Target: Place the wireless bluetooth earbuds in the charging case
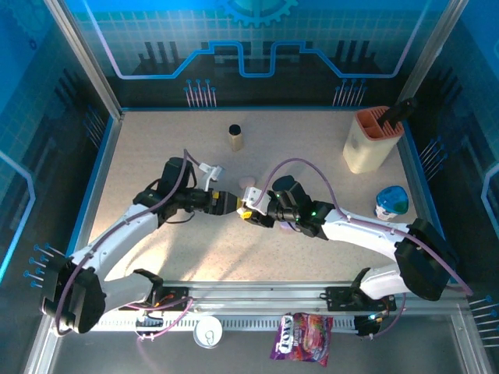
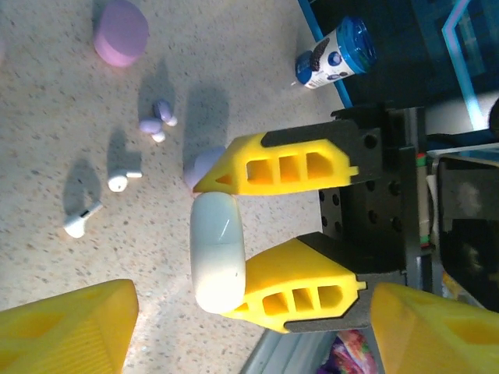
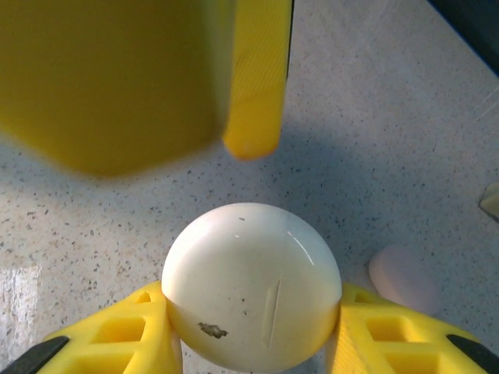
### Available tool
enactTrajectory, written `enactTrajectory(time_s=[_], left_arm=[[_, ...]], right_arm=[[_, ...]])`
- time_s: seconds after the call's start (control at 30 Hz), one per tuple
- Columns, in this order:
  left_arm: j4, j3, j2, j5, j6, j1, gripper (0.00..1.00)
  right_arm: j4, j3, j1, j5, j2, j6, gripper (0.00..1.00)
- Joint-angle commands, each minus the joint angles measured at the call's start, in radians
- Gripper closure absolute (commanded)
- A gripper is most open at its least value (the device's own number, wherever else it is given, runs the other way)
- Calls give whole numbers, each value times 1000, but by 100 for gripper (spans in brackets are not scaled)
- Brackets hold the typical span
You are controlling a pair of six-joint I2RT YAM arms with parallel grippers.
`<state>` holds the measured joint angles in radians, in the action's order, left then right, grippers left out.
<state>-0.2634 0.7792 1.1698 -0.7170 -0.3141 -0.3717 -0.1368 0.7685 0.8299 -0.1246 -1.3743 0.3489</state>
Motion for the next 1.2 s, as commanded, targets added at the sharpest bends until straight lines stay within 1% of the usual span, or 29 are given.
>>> enactTrajectory(time_s=[0.0, 0.2, 0.27, 0.4, 0.63, 0.73, 0.8, 0.87, 0.9, 0.97, 1.03, 1.1, 1.17], left_arm=[[1, 28, 44, -55, 7, -36, 29], [2, 32, 88, -53, 9, -52, 42], [-2, 37, 90, -49, 14, -51, 50], [4, 37, 87, -42, 15, -50, 61], [10, 36, 100, -35, 23, -51, 84], [27, 33, 102, -35, 30, -52, 87], [48, 25, 95, -34, 47, -51, 87], [92, 7, 79, -37, 67, -50, 87], [126, -9, 67, -39, 80, -49, 87], [208, -45, 42, -42, 101, -49, 87], [320, -92, 13, -54, 111, -51, 86], [443, -139, -13, -73, 120, -52, 84], [568, -186, -35, -88, 127, -53, 81]], right_arm=[[-53, 40, -9, -20, 5, 11, 60], [-57, 54, -8, -32, 5, 19, 60], [-55, 57, -9, -36, 3, 21, 60], [-44, 58, -8, -47, 6, 33, 60], [-18, 63, -9, -66, 19, 57, 59], [-11, 63, -9, -74, 26, 61, 58], [0, 64, -10, -83, 35, 65, 55], [15, 66, -15, -104, 53, 63, 46], [22, 64, -22, -127, 64, 55, 38], [30, 60, -50, -192, 91, 19, 28], [25, 52, -89, -278, 119, -41, 21], [14, 44, -130, -367, 144, -108, 19], [-10, 37, -171, -462, 159, -196, 19]])
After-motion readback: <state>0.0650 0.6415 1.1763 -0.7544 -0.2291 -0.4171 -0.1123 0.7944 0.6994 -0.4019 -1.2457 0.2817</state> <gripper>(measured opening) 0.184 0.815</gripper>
